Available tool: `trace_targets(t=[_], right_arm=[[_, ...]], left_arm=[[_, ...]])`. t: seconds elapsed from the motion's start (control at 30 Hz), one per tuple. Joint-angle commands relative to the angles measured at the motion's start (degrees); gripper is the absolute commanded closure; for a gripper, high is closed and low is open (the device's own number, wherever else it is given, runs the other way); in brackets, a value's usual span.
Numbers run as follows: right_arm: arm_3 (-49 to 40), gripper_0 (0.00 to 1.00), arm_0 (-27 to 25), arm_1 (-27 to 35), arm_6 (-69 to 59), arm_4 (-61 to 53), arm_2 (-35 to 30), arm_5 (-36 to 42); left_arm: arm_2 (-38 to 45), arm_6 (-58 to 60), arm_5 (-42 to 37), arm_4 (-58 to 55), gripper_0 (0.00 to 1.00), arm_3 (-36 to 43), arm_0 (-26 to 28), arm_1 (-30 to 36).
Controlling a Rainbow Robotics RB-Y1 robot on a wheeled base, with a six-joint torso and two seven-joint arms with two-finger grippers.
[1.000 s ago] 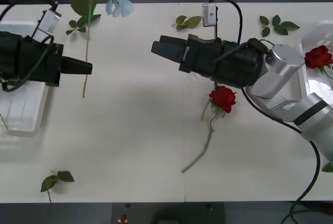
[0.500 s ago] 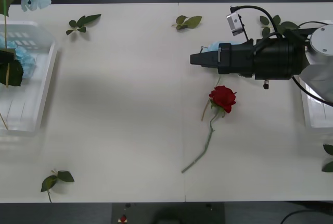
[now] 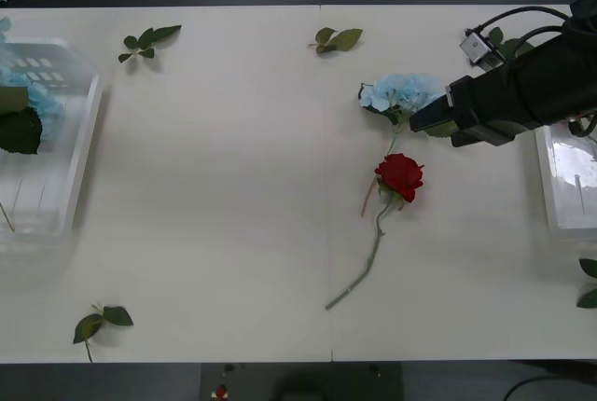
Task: Put the red flowers into the right box and the blue flowers into the left box
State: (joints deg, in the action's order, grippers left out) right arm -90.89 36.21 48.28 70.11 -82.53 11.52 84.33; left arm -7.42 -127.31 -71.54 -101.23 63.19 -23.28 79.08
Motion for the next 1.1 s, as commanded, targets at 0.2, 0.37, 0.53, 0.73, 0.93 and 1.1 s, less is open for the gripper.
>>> trace_targets(t=[0.2, 0.37, 0.53, 0.73, 0.93, 1.1], right_arm=[[-11.5, 0.00, 0.3, -3.5, -17.7, 16.6, 0.2, 6.7], [-17.7, 0.00, -3.5, -5.0, -20.0, 23.4, 0.1, 7.4], [-22.8, 0.00, -6.9, -7.0, -21.1, 29.0, 0.1, 10.0], [-27.5, 0.00, -11.1, -8.8, -25.2, 33.9, 0.6, 10.9], [-30.1, 0.00, -12.0, -9.5, -31.2, 42.7, 8.3, 9.2], [-29.4, 0.03, -12.0, -9.3, -38.1, 47.2, 14.9, 4.1]], left_arm=[[1.0, 10.7, 2.0, 14.8, 1.00, 0.5, -0.6, 2.9], [1.0, 14.1, 1.8, 20.8, 1.00, 1.7, -0.6, 1.4], [1.0, 15.0, 1.8, 25.2, 1.00, 2.1, -0.6, -0.4], [1.0, 16.0, 1.8, 29.2, 1.00, 2.8, -0.7, -2.6], [-0.9, 16.4, 1.7, 30.7, 1.00, 2.9, -0.6, -4.6], [-2.8, 16.7, 2.3, 30.7, 1.00, 3.4, -0.6, -5.0]])
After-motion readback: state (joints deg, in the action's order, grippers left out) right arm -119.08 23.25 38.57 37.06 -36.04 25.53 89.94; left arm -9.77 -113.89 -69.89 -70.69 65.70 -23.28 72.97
